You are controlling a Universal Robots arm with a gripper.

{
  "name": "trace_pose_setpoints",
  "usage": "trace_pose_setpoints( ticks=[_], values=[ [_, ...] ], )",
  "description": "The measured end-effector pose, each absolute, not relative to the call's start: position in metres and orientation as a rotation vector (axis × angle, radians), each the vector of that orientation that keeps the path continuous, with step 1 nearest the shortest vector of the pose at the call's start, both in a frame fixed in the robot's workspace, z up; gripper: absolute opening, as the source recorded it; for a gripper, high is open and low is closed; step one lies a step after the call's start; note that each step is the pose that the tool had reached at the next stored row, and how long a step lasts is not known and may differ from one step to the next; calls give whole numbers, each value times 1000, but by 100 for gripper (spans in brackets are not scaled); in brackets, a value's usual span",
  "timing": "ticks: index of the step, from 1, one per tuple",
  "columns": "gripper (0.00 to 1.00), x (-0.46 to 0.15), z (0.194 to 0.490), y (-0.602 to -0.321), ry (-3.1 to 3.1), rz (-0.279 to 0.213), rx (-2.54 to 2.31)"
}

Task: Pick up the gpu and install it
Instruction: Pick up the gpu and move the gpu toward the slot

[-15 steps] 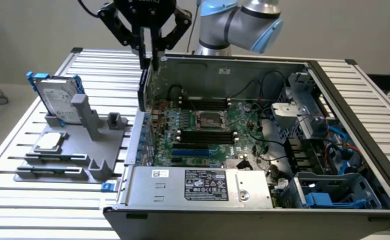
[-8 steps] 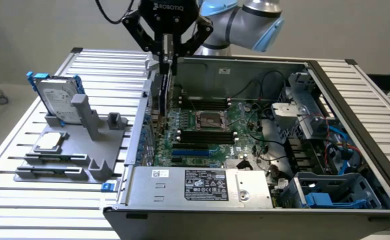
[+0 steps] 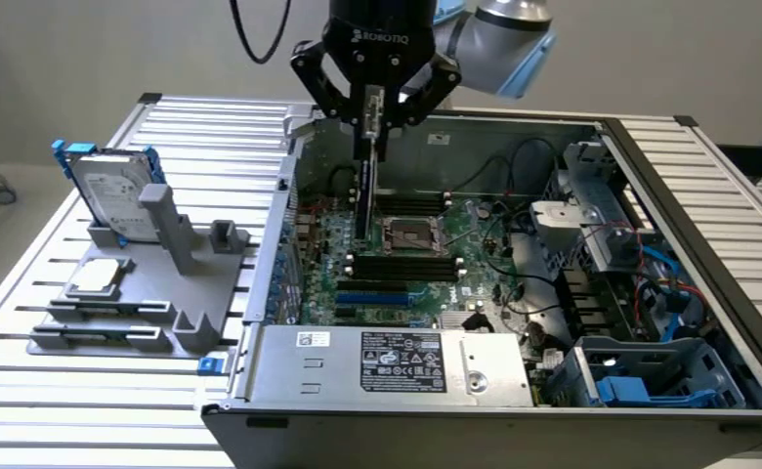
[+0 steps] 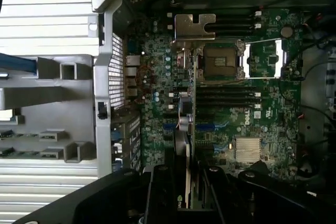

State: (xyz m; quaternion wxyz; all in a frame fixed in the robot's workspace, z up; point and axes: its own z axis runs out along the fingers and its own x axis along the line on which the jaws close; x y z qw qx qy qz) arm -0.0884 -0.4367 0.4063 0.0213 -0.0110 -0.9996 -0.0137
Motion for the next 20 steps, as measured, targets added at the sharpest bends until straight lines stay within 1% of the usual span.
trace_pose_setpoints(
  ticks=[11,20],
  values=[
    [26,-39,386,-437,-3099,-36,-34],
    [26,-37,385,-437,-3093,-36,-41]
  ],
)
